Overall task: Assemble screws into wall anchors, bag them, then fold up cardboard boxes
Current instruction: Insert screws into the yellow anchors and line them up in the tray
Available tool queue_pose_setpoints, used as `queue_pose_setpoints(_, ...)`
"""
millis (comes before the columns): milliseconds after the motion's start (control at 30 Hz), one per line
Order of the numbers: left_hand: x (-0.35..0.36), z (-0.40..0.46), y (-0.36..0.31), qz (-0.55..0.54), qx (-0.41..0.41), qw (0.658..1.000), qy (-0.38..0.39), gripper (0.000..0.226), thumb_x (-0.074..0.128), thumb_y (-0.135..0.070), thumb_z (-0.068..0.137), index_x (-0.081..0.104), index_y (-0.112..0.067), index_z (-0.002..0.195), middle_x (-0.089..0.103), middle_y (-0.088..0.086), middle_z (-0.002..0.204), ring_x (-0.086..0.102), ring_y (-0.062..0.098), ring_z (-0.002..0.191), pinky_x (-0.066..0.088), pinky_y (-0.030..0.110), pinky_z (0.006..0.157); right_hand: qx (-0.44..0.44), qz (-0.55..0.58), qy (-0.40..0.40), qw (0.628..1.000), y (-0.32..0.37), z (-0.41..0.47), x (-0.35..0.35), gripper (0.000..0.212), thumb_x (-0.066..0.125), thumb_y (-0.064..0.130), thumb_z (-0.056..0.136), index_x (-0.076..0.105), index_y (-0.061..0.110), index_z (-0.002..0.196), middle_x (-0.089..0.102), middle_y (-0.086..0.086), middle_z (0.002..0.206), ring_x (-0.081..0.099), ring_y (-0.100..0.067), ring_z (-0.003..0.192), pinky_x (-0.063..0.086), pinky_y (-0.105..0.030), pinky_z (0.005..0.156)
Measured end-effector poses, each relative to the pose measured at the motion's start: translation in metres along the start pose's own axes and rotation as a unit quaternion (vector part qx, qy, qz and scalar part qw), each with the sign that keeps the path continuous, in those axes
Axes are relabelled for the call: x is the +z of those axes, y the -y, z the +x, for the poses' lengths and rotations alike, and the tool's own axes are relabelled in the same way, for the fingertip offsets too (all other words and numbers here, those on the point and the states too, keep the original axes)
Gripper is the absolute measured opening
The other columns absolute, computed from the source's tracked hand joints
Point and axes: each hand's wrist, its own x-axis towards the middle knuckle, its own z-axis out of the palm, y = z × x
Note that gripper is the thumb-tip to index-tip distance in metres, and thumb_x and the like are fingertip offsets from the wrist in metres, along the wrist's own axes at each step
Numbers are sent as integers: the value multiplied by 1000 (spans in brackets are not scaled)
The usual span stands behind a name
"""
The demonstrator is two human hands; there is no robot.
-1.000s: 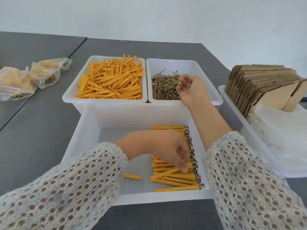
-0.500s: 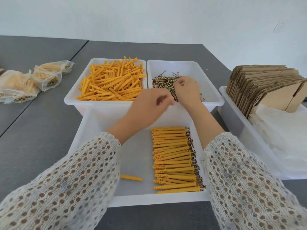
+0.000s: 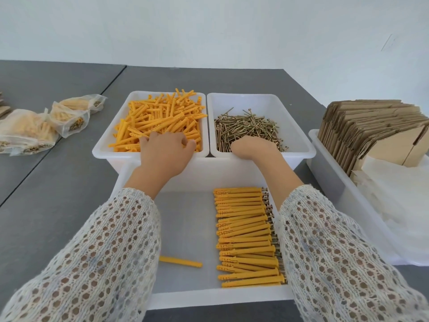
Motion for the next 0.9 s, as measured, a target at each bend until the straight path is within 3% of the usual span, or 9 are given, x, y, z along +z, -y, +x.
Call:
queue_pose_setpoints(100, -1, 3, 2, -4, 18, 1000, 16, 41, 33, -50, 98, 64, -31, 116, 66, 5, 114, 49, 33, 115, 30, 51, 101, -6, -6, 35, 999, 2, 2, 0, 55, 25, 33, 96, 41, 15, 145, 38, -8, 153, 38, -30, 138, 28, -50, 114)
queue_pose_setpoints(267, -4, 7, 5, -5, 30, 999, 42, 40, 35, -52, 97, 62, -36, 121, 61, 4, 124, 47, 32, 121, 28, 53, 104, 0, 10, 41, 999, 2, 0, -1, 58, 26, 36, 95, 40, 14, 146, 38, -9, 153, 37, -30, 138, 28, -49, 114)
queue_pose_setpoints(367, -4, 7, 6, -18, 26, 999, 35, 35, 39, -46, 97, 65, -35, 117, 60, 3, 117, 49, 31, 116, 30, 53, 101, 2, 10, -5, 1000, -1, -5, -2, 50, 30, 34, 91, 49, 13, 133, 53, -8, 135, 51, -31, 119, 37, -42, 97)
queue_pose_setpoints(500, -2, 8, 7, -24, 31, 999, 22, 28, 41, -41, 96, 61, -33, 112, 59, 2, 115, 47, 32, 115, 32, 51, 99, -6, 31, -64, 997, -1, -10, 2, 21, 36, 25, 87, 53, 14, 87, 59, -1, 88, 50, -18, 74, 35, -36, 77)
queue_pose_setpoints(633, -1, 9, 8, -34, 38, 999, 19, 30, 41, -43, 99, 62, -30, 114, 56, 0, 107, 46, 32, 114, 31, 50, 97, -33, 69, -120, 990, -3, -11, 4, 14, 39, 19, 88, 45, 15, 76, 51, 1, 76, 50, -20, 73, 36, -34, 72)
queue_pose_setpoints(767, 0, 6, 6, -49, 57, 997, -20, 30, 41, -39, 100, 65, -21, 98, 55, 0, 98, 47, 32, 108, 33, 48, 91, -59, 108, -173, 977, -6, -8, 9, 21, 42, 12, 86, 34, 19, 68, 42, 2, 68, 40, -19, 62, 30, -29, 59)
queue_pose_setpoints(900, -1, 3, 3, -51, 86, 993, -64, 40, 35, -39, 105, 68, -18, 98, 58, 3, 106, 47, 29, 110, 35, 49, 94, -81, 142, -236, 958, -7, -7, 11, 22, 45, 11, 90, 45, 16, 68, 46, 0, 65, 42, -21, 59, 29, -26, 53)
